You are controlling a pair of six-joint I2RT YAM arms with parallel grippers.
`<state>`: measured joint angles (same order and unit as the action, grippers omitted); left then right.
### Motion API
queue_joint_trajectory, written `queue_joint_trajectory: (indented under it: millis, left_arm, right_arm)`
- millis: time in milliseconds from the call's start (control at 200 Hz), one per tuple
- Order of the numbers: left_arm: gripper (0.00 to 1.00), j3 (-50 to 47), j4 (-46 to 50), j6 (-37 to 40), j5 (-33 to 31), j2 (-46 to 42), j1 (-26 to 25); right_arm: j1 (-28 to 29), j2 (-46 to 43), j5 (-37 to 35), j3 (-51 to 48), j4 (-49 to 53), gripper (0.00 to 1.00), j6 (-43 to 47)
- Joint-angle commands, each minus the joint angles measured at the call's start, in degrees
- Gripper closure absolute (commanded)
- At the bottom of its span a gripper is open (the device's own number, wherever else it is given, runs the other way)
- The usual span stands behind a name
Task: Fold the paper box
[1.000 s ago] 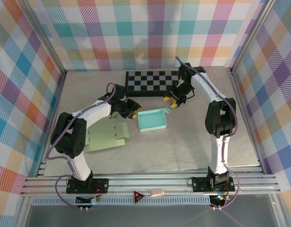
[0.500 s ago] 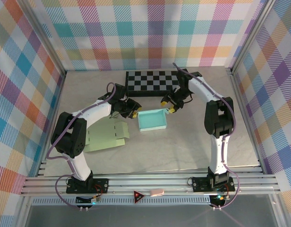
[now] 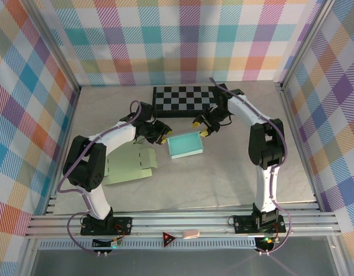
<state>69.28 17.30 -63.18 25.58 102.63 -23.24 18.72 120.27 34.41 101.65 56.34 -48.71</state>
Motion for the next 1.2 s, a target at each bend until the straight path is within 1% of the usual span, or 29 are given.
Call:
queue_joint_trajectory:
  millis: [0,175,310,570,705,815,915,1090,1195]
  left_arm:
    - [0.66,1.88,-0.31,0.07,2.0,0.65,-1.34]
    - [0.7,1.87,0.51,0.98,1.67,0.6,-1.36]
    - [0.73,2.08,2.47,3.14,1.22,0.62,-1.36]
    - [0.75,0.94,3.37,5.55,0.79,1.63,-2.11]
    - [0.78,1.88,6.81,8.62,-1.54,1.61,-2.48]
    - [0.78,2.82,9.79,11.08,-3.18,1.09,-2.51]
    - [0.76,3.58,12.3,13.4,-5.06,0.48,-2.51]
    - [0.67,4.95,15.3,17.13,-5.71,0.89,-2.51]
    - [0.64,6.1,17.42,19.23,-6.25,1.41,-2.51]
  right_arm:
    - [1.48,-1.9,3.37,-0.31,-1.36,0.61,-1.92]
    - [1.8,-1.88,1.61,-0.82,-0.19,0.68,-0.19]
    - [2.02,-1.78,-1.52,-2.15,1.48,0.71,3.46]
    - [2.33,-2.5,-6.15,-7.09,0.53,0.76,7.59]
    - [2.89,-2.71,-8.63,-7.51,1.1,0.78,9.3]
    - [3.38,-3.64,-10.95,-7.69,1.75,0.79,10.12]
    - [3.6,-4.43,-12.56,-7.45,2.24,0.79,10.62]
    - [4.12,-3.84,-13.74,-5.62,4.35,0.75,12.85]
    - [4.63,-3.29,-14.7,-4.66,5.72,0.73,14.39]
